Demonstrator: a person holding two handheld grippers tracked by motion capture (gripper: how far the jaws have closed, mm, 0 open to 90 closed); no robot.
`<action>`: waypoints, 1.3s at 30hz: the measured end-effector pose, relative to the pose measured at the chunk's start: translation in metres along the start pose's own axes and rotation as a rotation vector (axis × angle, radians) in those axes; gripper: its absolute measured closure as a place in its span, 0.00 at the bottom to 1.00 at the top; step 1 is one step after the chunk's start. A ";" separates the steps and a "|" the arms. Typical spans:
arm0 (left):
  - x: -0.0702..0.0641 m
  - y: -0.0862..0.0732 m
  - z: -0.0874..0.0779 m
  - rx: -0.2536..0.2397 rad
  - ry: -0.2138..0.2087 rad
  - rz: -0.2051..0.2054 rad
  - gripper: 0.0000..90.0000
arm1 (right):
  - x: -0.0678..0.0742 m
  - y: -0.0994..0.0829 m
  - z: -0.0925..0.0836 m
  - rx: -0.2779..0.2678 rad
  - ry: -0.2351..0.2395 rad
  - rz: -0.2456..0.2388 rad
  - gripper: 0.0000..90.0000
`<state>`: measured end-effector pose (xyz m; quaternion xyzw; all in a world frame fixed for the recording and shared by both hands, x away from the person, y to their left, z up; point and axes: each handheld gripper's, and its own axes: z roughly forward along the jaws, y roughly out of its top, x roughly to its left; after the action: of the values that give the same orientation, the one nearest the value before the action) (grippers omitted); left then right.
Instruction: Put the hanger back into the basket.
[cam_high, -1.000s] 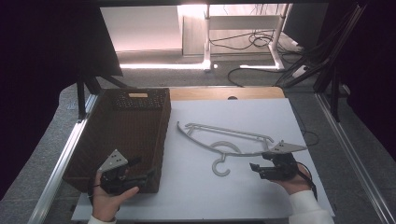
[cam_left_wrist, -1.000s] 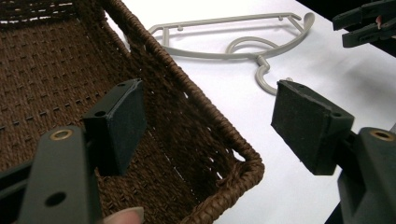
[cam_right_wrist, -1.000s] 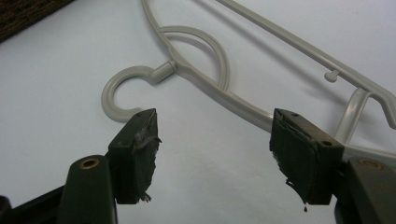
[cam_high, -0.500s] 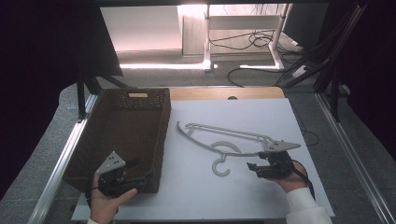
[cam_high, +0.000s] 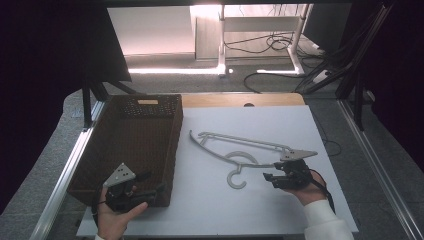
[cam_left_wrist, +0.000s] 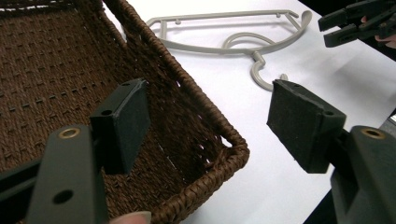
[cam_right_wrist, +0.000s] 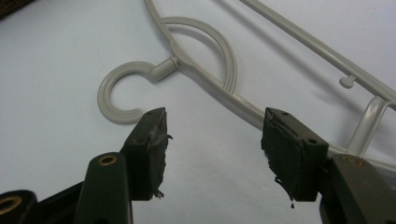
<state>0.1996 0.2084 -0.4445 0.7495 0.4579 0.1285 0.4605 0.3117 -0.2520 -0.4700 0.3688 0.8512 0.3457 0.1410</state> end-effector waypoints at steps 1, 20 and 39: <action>0.000 0.000 0.000 0.002 -0.001 0.004 0.33 | 0.000 0.000 0.001 0.008 -0.005 -0.008 0.47; -0.004 0.005 0.007 0.003 -0.061 0.033 0.33 | 0.002 0.002 0.000 0.008 -0.025 -0.012 0.48; -0.003 0.004 0.002 -0.024 -0.022 0.044 0.33 | -0.010 0.042 0.017 0.046 -0.046 -0.054 0.50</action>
<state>0.2017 0.2038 -0.4417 0.7552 0.4345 0.1361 0.4716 0.3487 -0.2305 -0.4532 0.3565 0.8652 0.3137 0.1613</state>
